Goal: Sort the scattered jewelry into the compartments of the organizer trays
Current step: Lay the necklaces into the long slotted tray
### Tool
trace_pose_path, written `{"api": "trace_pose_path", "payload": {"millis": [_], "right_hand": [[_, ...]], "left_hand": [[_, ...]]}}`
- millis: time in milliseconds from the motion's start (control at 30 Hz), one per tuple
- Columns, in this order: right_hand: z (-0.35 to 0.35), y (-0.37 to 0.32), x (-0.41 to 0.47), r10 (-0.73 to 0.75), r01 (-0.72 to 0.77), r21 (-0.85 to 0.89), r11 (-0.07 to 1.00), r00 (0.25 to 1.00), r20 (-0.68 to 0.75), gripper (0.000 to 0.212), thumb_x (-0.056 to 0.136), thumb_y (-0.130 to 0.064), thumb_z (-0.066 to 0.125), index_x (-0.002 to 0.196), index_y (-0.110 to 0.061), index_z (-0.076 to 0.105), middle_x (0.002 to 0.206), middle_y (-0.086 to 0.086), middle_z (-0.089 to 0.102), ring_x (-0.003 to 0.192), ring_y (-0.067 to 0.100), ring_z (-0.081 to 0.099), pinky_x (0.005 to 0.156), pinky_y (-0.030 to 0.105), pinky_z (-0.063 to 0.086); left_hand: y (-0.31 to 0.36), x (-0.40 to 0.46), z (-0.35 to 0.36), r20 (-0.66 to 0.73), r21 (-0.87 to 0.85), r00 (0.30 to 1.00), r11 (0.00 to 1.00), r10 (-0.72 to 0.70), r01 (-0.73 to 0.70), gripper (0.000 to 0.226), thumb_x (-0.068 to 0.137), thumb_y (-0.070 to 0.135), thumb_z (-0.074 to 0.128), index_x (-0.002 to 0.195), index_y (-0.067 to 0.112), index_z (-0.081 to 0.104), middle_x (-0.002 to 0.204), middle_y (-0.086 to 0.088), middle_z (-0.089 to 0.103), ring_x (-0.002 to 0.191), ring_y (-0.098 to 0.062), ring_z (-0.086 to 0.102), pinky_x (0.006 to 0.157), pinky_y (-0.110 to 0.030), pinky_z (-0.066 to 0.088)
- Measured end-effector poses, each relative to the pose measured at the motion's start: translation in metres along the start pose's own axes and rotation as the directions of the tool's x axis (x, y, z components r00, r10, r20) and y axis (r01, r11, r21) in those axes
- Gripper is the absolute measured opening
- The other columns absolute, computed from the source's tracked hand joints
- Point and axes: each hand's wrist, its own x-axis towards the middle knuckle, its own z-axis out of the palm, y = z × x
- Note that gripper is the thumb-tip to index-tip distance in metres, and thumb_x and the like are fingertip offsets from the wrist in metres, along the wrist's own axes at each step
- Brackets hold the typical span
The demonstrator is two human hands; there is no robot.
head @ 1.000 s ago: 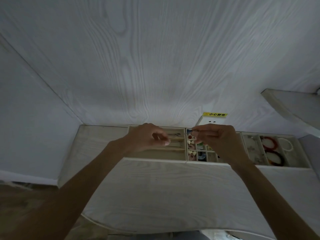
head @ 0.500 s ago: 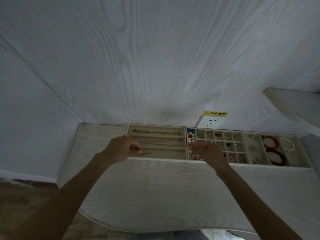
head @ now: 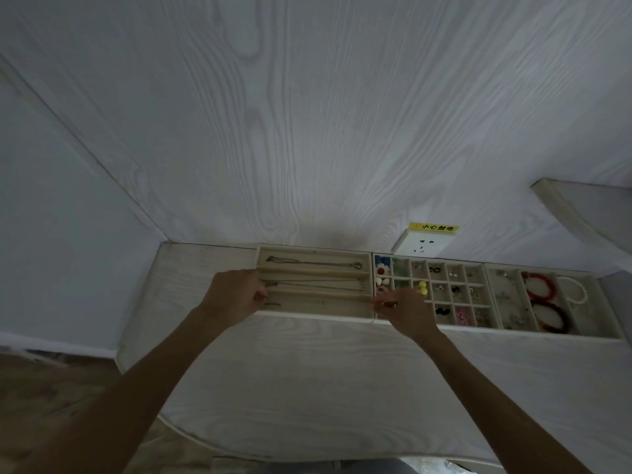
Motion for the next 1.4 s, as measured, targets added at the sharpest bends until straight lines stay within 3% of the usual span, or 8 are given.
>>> {"api": "trace_pose_path", "payload": {"millis": [133,300,533,733,900,1100,1267,1400], "right_hand": [[0.005,-0.003,0.000,-0.030,0.031,-0.047,0.998,0.999,0.011,0.019,0.089,-0.018,0.062,0.101,-0.009,0.073,0.105,0.012,0.069,0.103,0.026,0.062,0.084,0.030,0.047],[0.011,-0.010,0.004,-0.052,0.054,-0.139,0.989,0.999,0.014,0.019,0.087,-0.024,0.065,0.102,-0.018,0.073,0.096,0.005,0.071,0.085,0.018,0.064,0.075,0.026,0.048],[0.017,-0.013,0.007,-0.047,0.034,-0.237,0.971,0.998,-0.052,0.014,0.083,-0.027,0.068,0.094,-0.022,0.075,0.097,-0.003,0.071,0.089,0.017,0.065,0.082,0.032,0.052],[0.020,-0.020,0.007,-0.173,0.136,-0.442,0.887,0.984,-0.045,0.020,0.087,-0.027,0.056,0.086,-0.024,0.076,0.083,-0.003,0.072,0.078,0.016,0.066,0.068,0.026,0.052],[0.017,-0.022,0.008,-0.223,0.165,-0.525,0.835,0.974,-0.049,0.021,0.087,-0.024,0.054,0.084,-0.022,0.075,0.079,-0.004,0.071,0.074,0.014,0.065,0.059,0.021,0.041],[-0.007,-0.027,-0.007,-0.242,0.192,-0.479,0.857,0.969,-0.043,0.021,0.091,-0.024,0.054,0.101,-0.028,0.072,0.099,-0.005,0.071,0.090,0.013,0.066,0.073,0.022,0.045],[-0.031,-0.019,-0.022,-0.296,0.274,-0.491,0.827,0.955,0.035,0.031,0.092,-0.018,0.053,0.118,-0.032,0.063,0.121,-0.004,0.063,0.111,0.012,0.058,0.095,0.030,0.043],[-0.018,-0.013,-0.025,-0.324,0.371,-0.659,0.654,0.925,0.199,0.048,0.092,-0.011,0.045,0.135,-0.031,0.047,0.145,0.006,0.041,0.133,0.022,0.037,0.110,0.041,0.029]], "left_hand": [[0.004,0.001,0.000,0.055,0.092,0.997,0.995,-0.047,0.041,0.020,0.086,0.036,0.059,0.100,0.029,0.072,0.103,0.007,0.069,0.095,-0.017,0.064,0.076,-0.024,0.042],[-0.001,0.006,0.004,0.119,0.208,0.986,0.974,-0.118,0.092,0.024,0.085,0.037,0.059,0.101,0.020,0.067,0.100,0.000,0.067,0.092,-0.020,0.063,0.071,-0.026,0.043],[0.006,0.014,-0.002,0.164,0.346,0.981,0.937,-0.101,0.039,0.017,0.085,0.026,0.060,0.096,0.014,0.063,0.099,-0.003,0.065,0.090,-0.021,0.063,0.067,-0.027,0.040],[0.009,0.016,-0.006,0.175,0.400,0.982,0.916,-0.073,-0.003,0.011,0.087,0.023,0.059,0.094,0.014,0.061,0.100,-0.004,0.064,0.093,-0.021,0.062,0.068,-0.026,0.036],[0.006,0.013,-0.009,0.157,0.369,0.987,0.929,-0.025,-0.035,0.013,0.086,0.029,0.057,0.088,0.017,0.059,0.095,-0.002,0.064,0.089,-0.020,0.063,0.066,-0.025,0.036],[-0.006,-0.003,-0.014,0.104,0.159,0.994,0.986,0.023,-0.040,0.027,0.085,0.031,0.054,0.107,0.025,0.068,0.106,0.004,0.067,0.093,-0.017,0.063,0.073,-0.021,0.040],[-0.016,-0.030,-0.015,0.260,0.171,0.961,0.975,0.098,-0.145,0.066,0.085,0.033,0.052,0.146,0.034,0.026,0.114,0.000,0.063,0.099,-0.017,0.060,0.061,-0.022,0.030],[-0.008,-0.039,-0.012,0.355,0.240,0.931,0.955,0.083,-0.176,0.082,0.087,0.032,0.051,0.150,0.031,-0.001,0.115,-0.006,0.060,0.100,-0.021,0.059,0.068,-0.023,0.029]]}}
